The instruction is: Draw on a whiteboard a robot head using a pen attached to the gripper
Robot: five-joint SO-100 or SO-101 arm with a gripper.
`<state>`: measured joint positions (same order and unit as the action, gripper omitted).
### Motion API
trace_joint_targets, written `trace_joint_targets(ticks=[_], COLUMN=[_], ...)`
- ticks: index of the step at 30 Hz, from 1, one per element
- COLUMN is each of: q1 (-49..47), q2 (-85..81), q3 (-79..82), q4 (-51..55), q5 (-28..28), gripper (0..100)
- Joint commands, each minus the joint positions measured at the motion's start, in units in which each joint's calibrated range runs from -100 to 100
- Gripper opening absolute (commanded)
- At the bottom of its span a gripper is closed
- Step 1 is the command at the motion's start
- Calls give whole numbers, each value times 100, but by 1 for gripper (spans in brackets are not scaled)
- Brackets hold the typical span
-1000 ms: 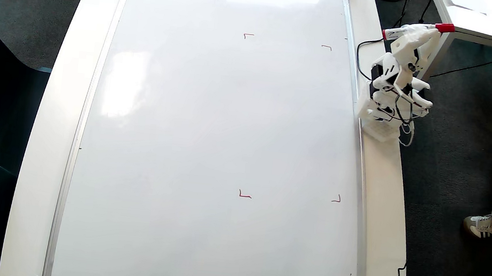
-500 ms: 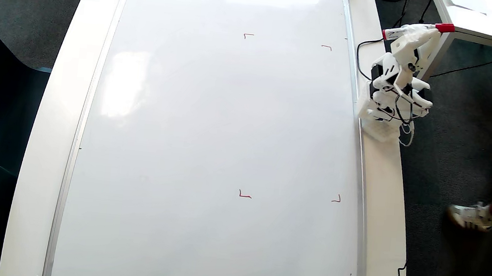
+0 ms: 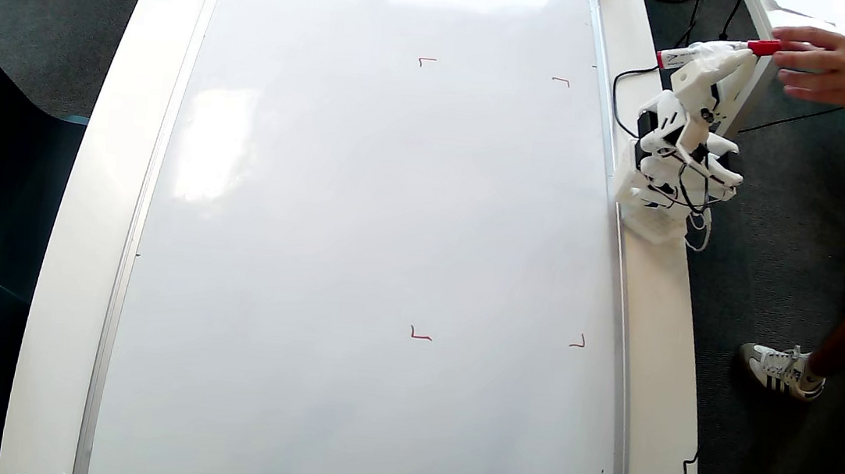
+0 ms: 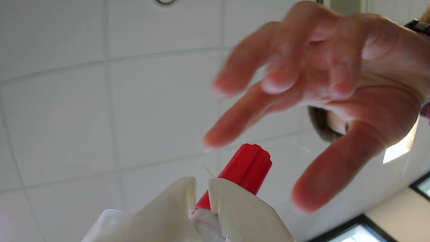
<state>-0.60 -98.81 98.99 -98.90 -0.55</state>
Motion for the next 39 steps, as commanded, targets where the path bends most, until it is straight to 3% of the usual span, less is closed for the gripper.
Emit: trace_joint_targets(ticks=[1,39], q1=[27,71], q2=[-1,-1], q3=[37,37], q4=[-75,-75], q5=[2,7], gripper=[1,1])
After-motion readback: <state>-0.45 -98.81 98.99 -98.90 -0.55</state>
